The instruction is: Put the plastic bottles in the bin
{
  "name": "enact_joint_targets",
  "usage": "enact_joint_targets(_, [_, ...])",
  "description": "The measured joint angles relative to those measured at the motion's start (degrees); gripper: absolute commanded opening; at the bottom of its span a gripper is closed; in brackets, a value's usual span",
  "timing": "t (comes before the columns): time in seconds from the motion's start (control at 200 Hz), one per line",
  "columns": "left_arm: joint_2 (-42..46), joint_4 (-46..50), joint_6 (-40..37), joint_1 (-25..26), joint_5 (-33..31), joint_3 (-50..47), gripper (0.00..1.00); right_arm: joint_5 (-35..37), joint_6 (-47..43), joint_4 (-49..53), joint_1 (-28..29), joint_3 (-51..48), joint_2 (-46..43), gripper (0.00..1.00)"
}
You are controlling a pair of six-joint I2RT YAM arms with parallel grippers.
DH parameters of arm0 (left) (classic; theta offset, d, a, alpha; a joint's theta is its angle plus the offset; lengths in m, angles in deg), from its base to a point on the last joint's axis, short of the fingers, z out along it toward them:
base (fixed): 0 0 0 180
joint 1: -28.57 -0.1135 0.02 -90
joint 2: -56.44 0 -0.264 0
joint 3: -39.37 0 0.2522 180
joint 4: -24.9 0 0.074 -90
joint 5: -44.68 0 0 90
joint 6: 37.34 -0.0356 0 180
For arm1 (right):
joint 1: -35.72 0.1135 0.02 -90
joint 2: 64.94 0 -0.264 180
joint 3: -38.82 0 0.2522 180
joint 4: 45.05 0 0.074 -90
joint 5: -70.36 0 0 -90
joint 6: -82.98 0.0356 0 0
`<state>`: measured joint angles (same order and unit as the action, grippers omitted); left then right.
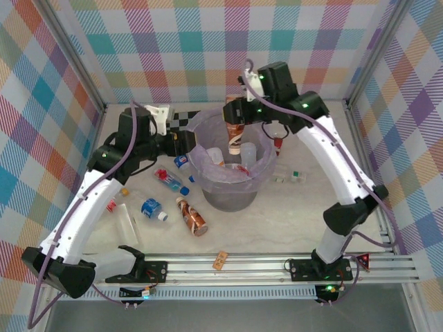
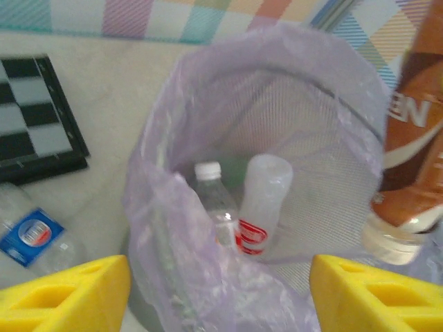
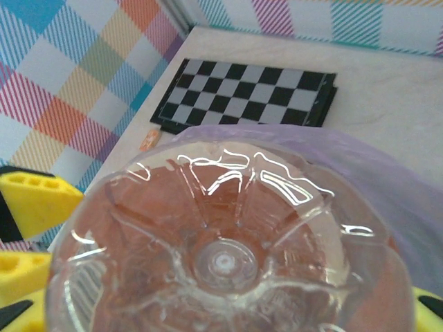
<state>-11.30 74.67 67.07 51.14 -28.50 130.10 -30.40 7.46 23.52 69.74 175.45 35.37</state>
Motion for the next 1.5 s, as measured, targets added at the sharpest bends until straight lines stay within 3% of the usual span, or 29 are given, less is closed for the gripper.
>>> enact_joint_targets(0.3, [-1.09,-2.62,5.38,0.02,4.15,-7.5,0.62,-1.75,0.61,-0.66,2.43,2.27,11.15,0.35])
enact_joint_targets(0.575, [-1.09,-6.67,8.13,0.2,3.98,-10.54,0.6,-1.9,5.66,-10.45,2.82,-13.44,10.23,0.34])
enact_joint_targets(0.88, [-1.09,-9.35,8.79,0.28,3.67,-10.78,0.6,-2.34,9.35,-19.63,2.82,-19.98,7.98,0.35])
enact_joint_targets(1.065, [-1.07,-9.44,8.79,0.28,3.69,-10.82,0.6,-2.14,10.23,-22.1,2.82,-23.17,6.01,0.39])
enact_joint_targets(1.5, [-1.22,-9.38,8.79,0.28,2.73,-11.54,0.6,-2.16,10.1,-14.8,4.37,-22.8,2.36,0.55])
